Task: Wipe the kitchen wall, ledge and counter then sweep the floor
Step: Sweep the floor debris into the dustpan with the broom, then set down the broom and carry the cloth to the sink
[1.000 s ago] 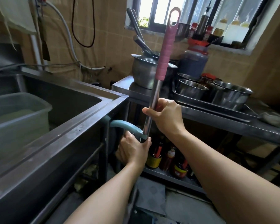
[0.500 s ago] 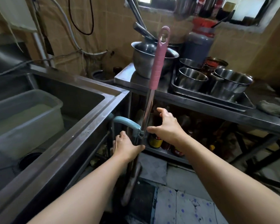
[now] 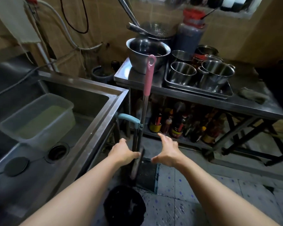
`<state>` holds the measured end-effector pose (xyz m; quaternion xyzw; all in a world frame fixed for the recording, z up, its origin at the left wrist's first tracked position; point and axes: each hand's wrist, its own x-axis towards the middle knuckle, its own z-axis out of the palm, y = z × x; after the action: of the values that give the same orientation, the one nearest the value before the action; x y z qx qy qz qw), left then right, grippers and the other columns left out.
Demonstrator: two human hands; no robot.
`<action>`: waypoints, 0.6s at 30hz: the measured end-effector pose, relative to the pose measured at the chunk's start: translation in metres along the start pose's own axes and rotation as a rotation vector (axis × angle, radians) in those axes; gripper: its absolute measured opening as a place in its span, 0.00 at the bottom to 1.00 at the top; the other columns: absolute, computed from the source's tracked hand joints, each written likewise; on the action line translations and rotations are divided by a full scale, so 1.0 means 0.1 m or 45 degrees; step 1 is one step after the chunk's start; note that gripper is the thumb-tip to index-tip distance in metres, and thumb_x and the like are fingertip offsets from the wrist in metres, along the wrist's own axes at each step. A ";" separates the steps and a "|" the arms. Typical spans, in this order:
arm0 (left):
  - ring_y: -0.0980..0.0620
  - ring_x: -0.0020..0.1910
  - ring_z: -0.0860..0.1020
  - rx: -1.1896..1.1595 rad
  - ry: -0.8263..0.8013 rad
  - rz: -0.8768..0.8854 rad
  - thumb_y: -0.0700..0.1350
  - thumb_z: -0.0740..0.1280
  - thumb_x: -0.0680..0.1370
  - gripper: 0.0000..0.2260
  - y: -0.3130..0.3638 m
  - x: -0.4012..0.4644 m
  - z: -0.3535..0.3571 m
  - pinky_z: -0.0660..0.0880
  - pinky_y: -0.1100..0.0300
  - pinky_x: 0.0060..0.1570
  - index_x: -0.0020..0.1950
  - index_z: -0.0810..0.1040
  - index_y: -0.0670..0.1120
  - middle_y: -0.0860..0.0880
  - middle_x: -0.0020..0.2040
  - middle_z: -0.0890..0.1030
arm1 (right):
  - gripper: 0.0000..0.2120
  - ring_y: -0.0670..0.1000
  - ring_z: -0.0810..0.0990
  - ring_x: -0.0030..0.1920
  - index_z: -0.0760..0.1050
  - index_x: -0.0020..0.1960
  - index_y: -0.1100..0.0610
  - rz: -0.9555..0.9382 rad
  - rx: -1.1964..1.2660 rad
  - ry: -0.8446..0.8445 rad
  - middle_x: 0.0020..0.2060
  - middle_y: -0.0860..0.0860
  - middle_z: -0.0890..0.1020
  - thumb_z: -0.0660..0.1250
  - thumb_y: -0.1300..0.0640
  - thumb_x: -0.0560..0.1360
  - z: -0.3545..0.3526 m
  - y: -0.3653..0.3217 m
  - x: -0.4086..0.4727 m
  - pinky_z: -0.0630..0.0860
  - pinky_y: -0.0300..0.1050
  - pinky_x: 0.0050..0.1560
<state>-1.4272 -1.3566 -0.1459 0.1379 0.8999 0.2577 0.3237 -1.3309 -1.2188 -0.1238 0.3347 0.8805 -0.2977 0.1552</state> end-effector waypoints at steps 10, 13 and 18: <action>0.45 0.67 0.70 -0.004 -0.084 0.036 0.54 0.71 0.73 0.34 0.23 -0.61 -0.03 0.68 0.53 0.65 0.73 0.60 0.45 0.45 0.69 0.71 | 0.49 0.58 0.52 0.74 0.47 0.77 0.53 0.140 0.136 0.090 0.75 0.52 0.56 0.75 0.52 0.68 -0.24 0.16 -0.74 0.57 0.50 0.71; 0.45 0.66 0.70 0.027 -0.107 0.078 0.55 0.71 0.72 0.34 0.40 -0.74 0.01 0.68 0.54 0.65 0.73 0.61 0.45 0.44 0.69 0.70 | 0.48 0.58 0.52 0.74 0.47 0.77 0.52 0.166 0.158 0.132 0.75 0.53 0.57 0.74 0.51 0.69 -0.38 0.29 -0.90 0.59 0.50 0.70; 0.48 0.60 0.75 0.047 -0.148 0.181 0.56 0.70 0.72 0.34 0.85 -0.89 0.18 0.71 0.53 0.62 0.73 0.61 0.46 0.45 0.68 0.71 | 0.47 0.57 0.53 0.74 0.48 0.77 0.51 0.196 0.243 0.201 0.74 0.53 0.58 0.74 0.52 0.69 -0.68 0.67 -1.10 0.61 0.51 0.69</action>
<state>-1.3414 -1.3167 -0.0654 0.2221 0.8720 0.2551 0.3537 -1.2106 -1.1902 -0.0472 0.4368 0.8294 -0.3401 0.0753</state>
